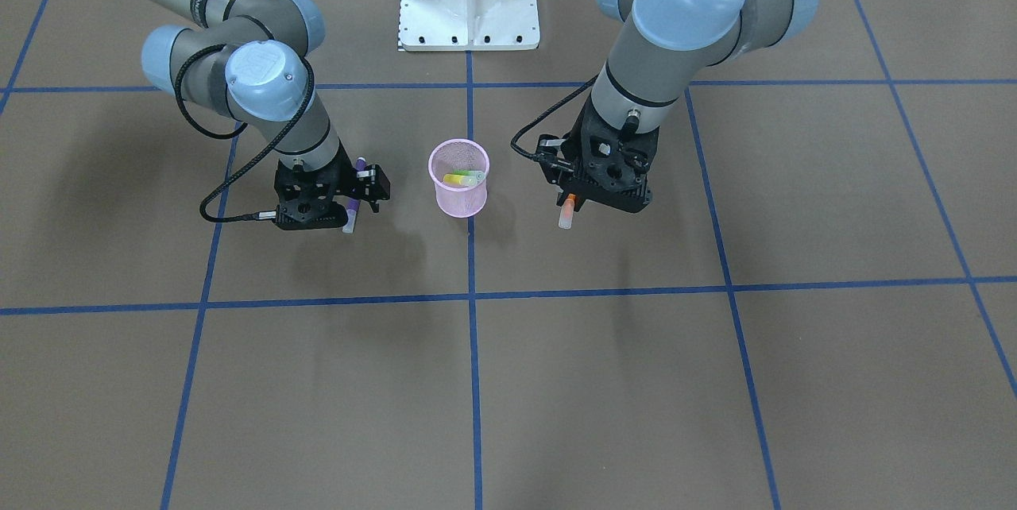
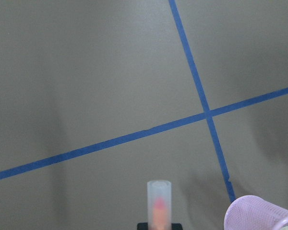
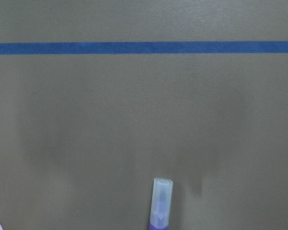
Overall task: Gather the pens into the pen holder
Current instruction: 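Close left gripper on the orange pen while right closes on purple pen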
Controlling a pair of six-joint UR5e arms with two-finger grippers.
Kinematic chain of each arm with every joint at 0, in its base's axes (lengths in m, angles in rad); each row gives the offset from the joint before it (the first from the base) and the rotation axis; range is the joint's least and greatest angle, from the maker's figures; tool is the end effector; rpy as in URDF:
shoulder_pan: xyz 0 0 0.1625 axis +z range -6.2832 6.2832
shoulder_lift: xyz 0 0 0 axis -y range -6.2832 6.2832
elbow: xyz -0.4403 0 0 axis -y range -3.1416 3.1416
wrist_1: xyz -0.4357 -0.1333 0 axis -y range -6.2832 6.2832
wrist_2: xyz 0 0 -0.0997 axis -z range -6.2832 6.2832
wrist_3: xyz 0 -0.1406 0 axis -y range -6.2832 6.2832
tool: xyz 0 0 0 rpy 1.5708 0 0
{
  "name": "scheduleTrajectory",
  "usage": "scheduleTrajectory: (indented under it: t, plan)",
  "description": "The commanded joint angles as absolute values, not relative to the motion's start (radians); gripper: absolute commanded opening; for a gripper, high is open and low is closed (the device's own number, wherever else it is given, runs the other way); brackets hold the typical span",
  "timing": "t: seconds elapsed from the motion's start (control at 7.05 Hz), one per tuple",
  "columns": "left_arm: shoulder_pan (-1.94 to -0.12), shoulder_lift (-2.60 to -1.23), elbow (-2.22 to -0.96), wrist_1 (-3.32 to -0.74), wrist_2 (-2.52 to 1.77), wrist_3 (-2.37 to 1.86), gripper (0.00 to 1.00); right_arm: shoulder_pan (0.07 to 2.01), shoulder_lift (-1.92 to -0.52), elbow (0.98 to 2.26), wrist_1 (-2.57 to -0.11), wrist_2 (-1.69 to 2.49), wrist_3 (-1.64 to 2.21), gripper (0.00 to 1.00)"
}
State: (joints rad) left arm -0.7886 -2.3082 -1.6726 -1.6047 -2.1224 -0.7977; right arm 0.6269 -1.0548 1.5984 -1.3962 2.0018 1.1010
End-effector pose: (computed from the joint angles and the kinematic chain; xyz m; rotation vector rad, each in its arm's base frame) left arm 0.4814 -0.5690 0.1647 0.2321 0.9667 0.2264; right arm -0.5631 -0.4999 0.3507 0.0167 -0.8172 -0.0065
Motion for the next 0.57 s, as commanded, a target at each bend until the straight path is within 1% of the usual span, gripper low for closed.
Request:
scheduleTrajectory:
  t: [0.0, 0.14, 0.28, 0.43]
  plan:
    - [-0.790, -2.316, -1.675, -1.605, -2.123, -0.798, 0.00, 0.624, -1.052, 1.578, -1.373, 1.999, 1.106, 0.87]
    - [-0.790, -2.316, -1.674, -1.605, -2.123, -0.798, 0.00, 0.624, -1.052, 1.580, -1.374, 2.000, 1.106, 0.73]
    - [-0.790, -2.316, -1.674, -1.605, -2.123, -0.798, 0.00, 0.626, -1.055, 1.580, -1.374, 2.000, 1.108, 0.56]
    - [-0.793, -2.316, -1.674, -1.605, -2.123, -0.798, 0.00, 0.626, -1.058, 1.580, -1.374, 2.000, 1.106, 0.47]
